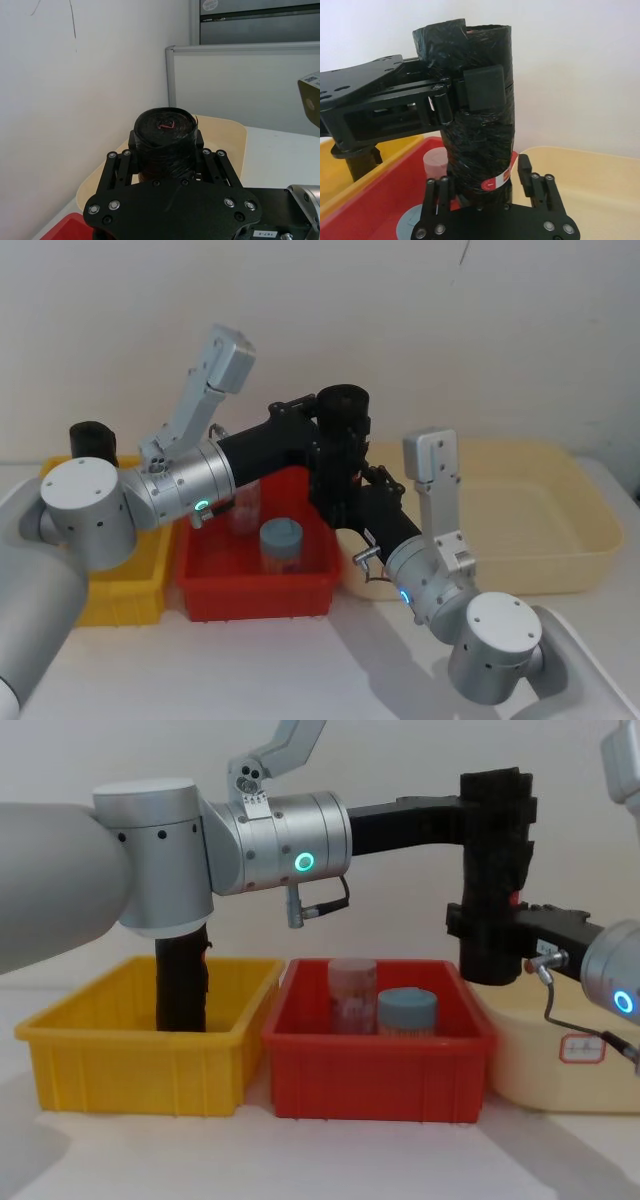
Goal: Pick up the garbage bag with the one hand and transfer it to the other hand.
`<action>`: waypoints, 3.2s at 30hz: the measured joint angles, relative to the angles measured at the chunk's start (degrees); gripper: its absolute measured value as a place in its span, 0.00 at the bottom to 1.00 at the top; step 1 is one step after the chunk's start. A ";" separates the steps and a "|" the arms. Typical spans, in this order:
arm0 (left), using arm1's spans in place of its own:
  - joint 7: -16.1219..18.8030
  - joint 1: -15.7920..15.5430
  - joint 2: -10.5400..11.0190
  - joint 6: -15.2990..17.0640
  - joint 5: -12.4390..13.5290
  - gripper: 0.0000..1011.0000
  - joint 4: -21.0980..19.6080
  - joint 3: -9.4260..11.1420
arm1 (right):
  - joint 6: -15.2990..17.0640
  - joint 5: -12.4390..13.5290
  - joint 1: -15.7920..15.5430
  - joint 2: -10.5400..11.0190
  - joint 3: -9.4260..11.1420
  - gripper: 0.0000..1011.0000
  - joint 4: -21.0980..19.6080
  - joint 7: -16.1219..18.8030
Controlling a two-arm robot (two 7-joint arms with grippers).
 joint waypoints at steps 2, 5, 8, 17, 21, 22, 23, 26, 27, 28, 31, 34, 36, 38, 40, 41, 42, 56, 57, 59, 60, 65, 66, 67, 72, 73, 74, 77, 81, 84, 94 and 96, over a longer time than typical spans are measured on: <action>0.00 0.00 0.00 0.00 0.00 0.55 0.00 0.00 | 0.16 -0.11 0.05 -0.04 0.06 0.68 -0.02 -0.01; 0.00 0.00 0.00 0.00 0.00 0.55 0.00 0.00 | 0.44 -0.29 0.07 -0.14 0.13 0.57 -0.14 -0.03; 0.00 0.00 0.00 0.00 -0.01 0.55 0.00 0.00 | 0.70 -0.45 0.07 -0.22 0.25 0.50 -0.34 -0.03; 0.00 0.00 0.00 0.00 -0.01 0.66 0.00 0.00 | 1.23 -0.74 -0.05 -0.56 0.76 0.47 -0.88 0.01; 0.00 0.00 0.00 0.00 0.00 0.77 0.00 0.00 | 1.48 -0.63 -0.15 -0.78 1.16 0.47 -1.07 0.19; 0.00 0.00 0.00 0.00 0.00 0.79 0.00 0.00 | 1.53 -0.58 -0.16 -0.82 1.25 0.47 -1.11 0.22; 0.00 0.00 0.00 0.00 0.00 0.82 0.01 0.00 | 1.61 -0.52 -0.18 -0.87 1.38 0.47 -1.17 0.24; 0.00 0.00 0.00 0.00 0.00 0.91 0.00 0.00 | 1.96 -0.25 -0.19 -1.03 1.79 0.47 -1.27 0.28; 0.00 0.00 0.00 0.00 0.00 0.93 0.00 0.00 | 2.16 -0.09 -0.17 -1.13 2.10 0.47 -1.28 0.28; 0.00 0.00 0.00 0.00 0.00 0.97 0.00 0.00 | 2.24 -0.04 -0.14 -1.16 2.25 0.47 -1.27 0.27; 0.00 0.00 0.00 0.00 0.00 0.99 0.00 0.00 | 2.51 0.11 0.10 -1.28 2.77 0.47 -1.20 0.19; 0.00 0.00 0.00 0.00 0.00 0.99 0.00 0.00 | 3.02 0.27 0.84 -1.44 3.77 0.47 -0.57 -0.43; 0.00 0.00 0.00 0.00 0.00 0.99 0.01 0.00 | 3.26 0.31 1.23 -1.49 4.21 0.47 -0.21 -0.77; 0.00 0.00 0.00 0.00 0.00 0.99 0.00 0.00 | 3.53 0.34 1.88 -1.54 4.94 0.47 0.42 -1.33; 0.00 0.00 0.00 0.00 0.00 0.99 0.01 0.00 | 3.81 0.35 2.75 -1.58 5.80 0.47 1.20 -1.98; 0.00 0.00 0.00 0.00 0.00 0.99 0.00 0.00 | 3.86 0.36 3.02 -1.57 6.05 0.47 1.46 -2.13; 0.00 0.00 0.00 0.00 0.00 0.99 0.00 0.00 | 3.95 0.36 3.29 -1.58 6.31 0.47 1.73 -2.43; 0.00 0.00 0.00 0.00 0.00 0.99 0.00 0.00 | 5.20 -0.18 8.38 -0.84 12.06 0.47 6.81 -7.92; 0.00 0.00 0.00 0.00 0.00 0.99 0.00 0.00 | 5.27 -0.24 8.64 -0.74 12.46 0.48 7.04 -8.24; 0.00 0.00 0.00 0.00 0.00 0.99 0.00 0.00 | 5.59 -0.45 9.15 -0.53 13.34 0.54 7.40 -9.34; 0.00 0.00 0.00 0.00 0.00 0.99 0.01 0.00 | 5.70 -0.54 9.35 -0.42 13.72 0.58 7.50 -9.68; 0.00 0.00 0.00 0.00 0.00 0.99 0.00 0.00 | 6.59 -1.51 10.01 0.27 15.28 0.71 7.52 -11.92; 0.00 0.00 0.00 0.00 0.00 0.99 0.00 0.00 | 6.68 -1.66 10.03 0.37 15.42 0.76 7.44 -12.14; 0.00 0.00 0.00 0.00 0.00 0.99 0.00 0.00 | 6.72 -1.77 10.04 0.48 15.52 0.78 7.30 -12.28; 0.00 0.00 0.00 0.00 -0.01 0.99 0.00 0.00 | 6.86 -3.48 9.96 1.35 15.73 0.90 5.64 -13.34; 0.01 0.04 0.04 0.00 -0.01 0.99 -0.08 0.00 | 6.81 -3.73 9.89 1.50 15.67 0.95 5.27 -13.45; 0.05 0.09 0.08 0.00 -0.01 0.99 -0.17 0.00 | 6.74 -3.96 9.81 1.63 15.61 0.96 4.97 -13.51; 0.65 0.59 0.43 0.06 -0.01 0.99 -1.09 -0.02 | 5.99 -5.39 9.40 2.26 14.95 0.99 3.17 -13.61; 2.25 1.70 1.23 0.27 0.09 0.99 -3.08 -0.22 | 5.29 -6.45 9.03 2.71 14.22 0.99 1.73 -13.46; 4.02 3.03 2.12 0.54 0.34 0.99 -5.45 -0.53 | 4.67 -7.51 8.45 3.20 13.09 0.99 -0.27 -12.56; 11.24 9.09 6.03 1.64 1.80 0.99 -15.48 -2.27 | 4.24 -8.87 6.26 3.85 10.03 0.99 -5.25 -8.93; 13.01 10.59 7.03 1.87 2.31 0.99 -17.88 -2.78 | 4.35 -9.00 5.74 3.93 9.40 0.99 -6.08 -8.18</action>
